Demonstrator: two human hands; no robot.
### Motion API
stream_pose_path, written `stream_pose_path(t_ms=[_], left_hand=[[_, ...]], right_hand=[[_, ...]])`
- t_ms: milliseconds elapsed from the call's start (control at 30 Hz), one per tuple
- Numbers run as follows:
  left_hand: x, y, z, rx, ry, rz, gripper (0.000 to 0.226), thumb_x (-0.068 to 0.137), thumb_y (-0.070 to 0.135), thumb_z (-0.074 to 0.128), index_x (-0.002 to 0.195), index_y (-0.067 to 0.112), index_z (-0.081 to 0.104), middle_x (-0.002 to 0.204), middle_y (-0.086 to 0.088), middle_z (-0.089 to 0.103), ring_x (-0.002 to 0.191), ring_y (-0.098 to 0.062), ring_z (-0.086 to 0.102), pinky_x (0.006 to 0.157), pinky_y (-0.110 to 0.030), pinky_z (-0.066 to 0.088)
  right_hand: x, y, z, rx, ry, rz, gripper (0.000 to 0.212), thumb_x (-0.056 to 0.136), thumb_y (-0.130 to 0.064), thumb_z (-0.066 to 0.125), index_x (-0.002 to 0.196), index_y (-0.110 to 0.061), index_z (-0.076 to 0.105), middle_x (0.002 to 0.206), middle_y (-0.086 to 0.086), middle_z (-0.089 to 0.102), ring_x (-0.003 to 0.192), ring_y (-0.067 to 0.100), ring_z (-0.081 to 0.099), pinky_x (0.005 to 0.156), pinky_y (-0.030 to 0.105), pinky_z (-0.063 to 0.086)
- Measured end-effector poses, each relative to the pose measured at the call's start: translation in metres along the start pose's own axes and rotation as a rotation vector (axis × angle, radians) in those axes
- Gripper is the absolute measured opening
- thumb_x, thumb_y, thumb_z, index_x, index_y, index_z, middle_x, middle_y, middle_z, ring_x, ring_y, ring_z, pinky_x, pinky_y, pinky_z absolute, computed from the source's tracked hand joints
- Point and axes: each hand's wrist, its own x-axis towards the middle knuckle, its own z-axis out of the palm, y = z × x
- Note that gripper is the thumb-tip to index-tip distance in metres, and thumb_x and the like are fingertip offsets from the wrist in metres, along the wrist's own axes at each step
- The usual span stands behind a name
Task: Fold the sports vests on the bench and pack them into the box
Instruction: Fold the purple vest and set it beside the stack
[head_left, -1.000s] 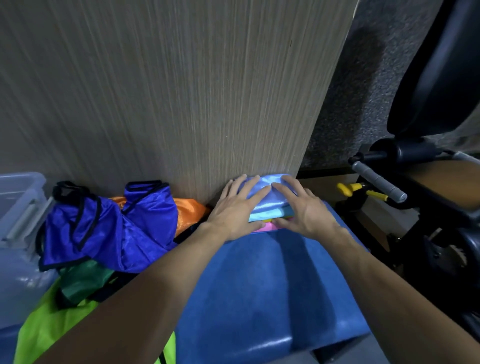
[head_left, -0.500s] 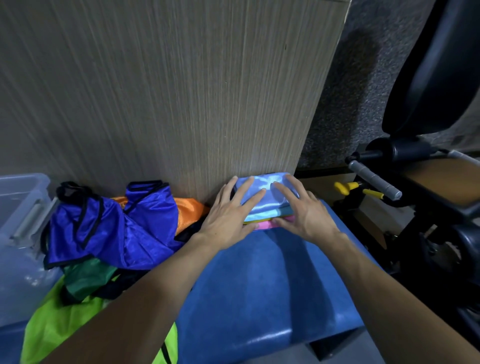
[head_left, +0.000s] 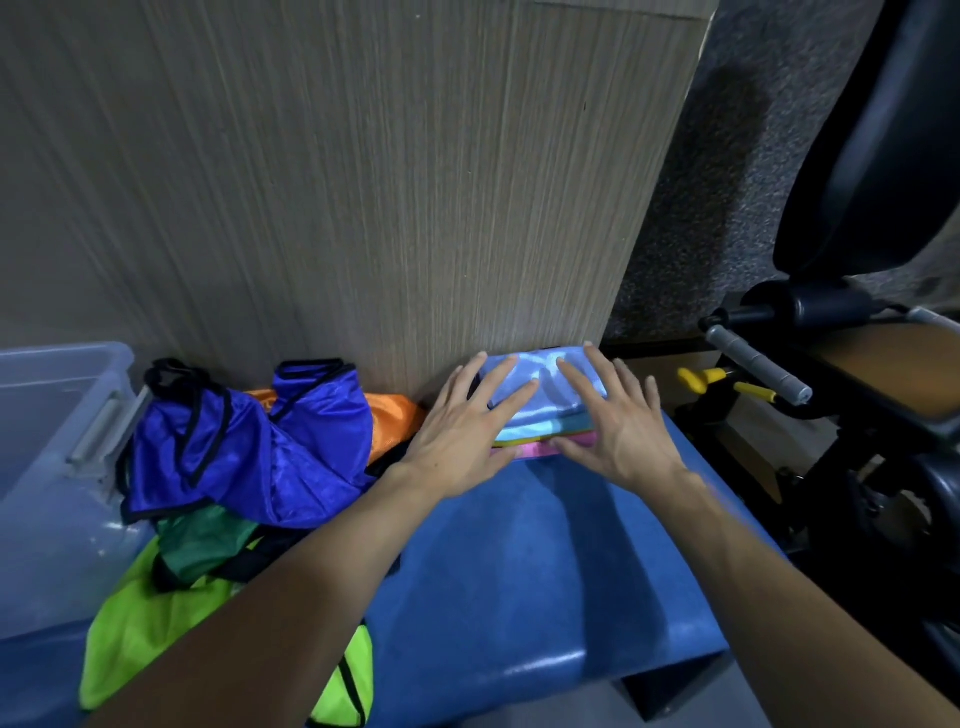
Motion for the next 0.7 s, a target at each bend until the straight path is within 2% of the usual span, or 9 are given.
stream_pose_path(t_ms=[67,133,267,367,467,533,600,633,700], left_hand=[[-0.014,-0.003,-0.011,-0.026,0.044,-0.009,0.079,0.091,0.051,0.066,0.159,0.028,0.031,0.167,-0.004,0.020,0.153,-0.034,0.016,0.124,-0.048,0.020],[-0.032,-0.008,-0.026,-0.053,0.076,-0.039,0.074,0.090,0.050,0.067,0.155,0.027,0.039,0.161,-0.004,0.033,0.147,-0.031,0.027,0.120,-0.045,0.027],[-0.082,-0.033,-0.063,-0.020,0.057,-0.161,0.059,0.083,0.053,0.070,0.136,0.030,0.057,0.137,0.003,0.051,0.129,-0.027,0.044,0.104,-0.049,0.044],[-0.131,-0.048,-0.075,0.082,-0.153,-0.281,0.077,0.072,0.065,0.073,0.140,0.033,0.053,0.147,0.000,0.043,0.138,-0.033,0.034,0.113,-0.053,0.035],[-0.163,-0.060,-0.082,0.130,-0.254,-0.431,0.081,0.080,0.057,0.074,0.152,0.040,0.039,0.164,0.000,0.022,0.150,-0.035,0.018,0.120,-0.051,0.022],[-0.170,-0.067,-0.087,0.137,-0.254,-0.498,0.071,0.086,0.046,0.072,0.149,0.042,0.040,0.164,0.003,0.021,0.147,-0.033,0.024,0.115,-0.049,0.031],[-0.174,-0.069,-0.090,0.080,-0.200,-0.527,0.055,0.089,0.026,0.067,0.140,0.040,0.049,0.154,0.008,0.035,0.134,-0.029,0.040,0.103,-0.045,0.044],[-0.175,-0.068,-0.093,0.029,-0.127,-0.539,0.051,0.088,0.017,0.063,0.133,0.037,0.054,0.147,0.009,0.043,0.126,-0.028,0.047,0.097,-0.044,0.049],[-0.176,-0.064,-0.101,-0.103,0.084,-0.524,0.043,0.084,0.011,0.058,0.122,0.030,0.060,0.129,0.009,0.058,0.111,-0.028,0.057,0.089,-0.044,0.051]], right_hand=[[-0.004,-0.016,-0.003,-0.004,0.091,-0.041,0.088,0.086,-0.070,0.058,0.159,-0.031,0.028,0.169,0.003,0.015,0.152,0.040,0.021,0.116,0.071,0.016],[-0.008,-0.039,-0.005,0.032,0.146,-0.106,0.082,0.089,-0.071,0.047,0.157,-0.026,0.035,0.167,0.007,0.023,0.152,0.038,0.022,0.119,0.068,0.016],[-0.017,-0.093,-0.001,0.128,0.121,-0.212,0.075,0.090,-0.061,0.049,0.151,-0.019,0.046,0.161,0.010,0.036,0.151,0.032,0.029,0.121,0.061,0.019],[-0.028,-0.132,0.003,0.236,-0.011,-0.279,0.064,0.091,-0.055,0.048,0.140,-0.014,0.056,0.150,0.009,0.050,0.139,0.031,0.046,0.117,0.055,0.032],[-0.040,-0.168,0.006,0.388,-0.164,-0.293,0.062,0.089,-0.051,0.046,0.135,-0.012,0.059,0.143,0.010,0.054,0.130,0.030,0.053,0.114,0.044,0.038],[-0.053,-0.189,0.009,0.528,-0.194,-0.244,0.058,0.089,-0.045,0.052,0.137,-0.012,0.057,0.143,0.007,0.053,0.133,0.025,0.051,0.116,0.028,0.034],[-0.066,-0.209,0.012,0.684,-0.170,-0.154,0.054,0.088,-0.032,0.064,0.138,-0.012,0.055,0.141,0.004,0.054,0.134,0.022,0.050,0.112,0.010,0.026],[-0.070,-0.217,0.015,0.751,-0.146,-0.122,0.057,0.087,-0.028,0.068,0.140,-0.012,0.053,0.142,0.003,0.053,0.135,0.020,0.049,0.111,0.007,0.024],[-0.072,-0.229,0.012,0.836,-0.097,-0.103,0.073,0.085,-0.032,0.072,0.150,-0.015,0.043,0.149,-0.001,0.045,0.140,0.012,0.041,0.116,0.013,0.025]])
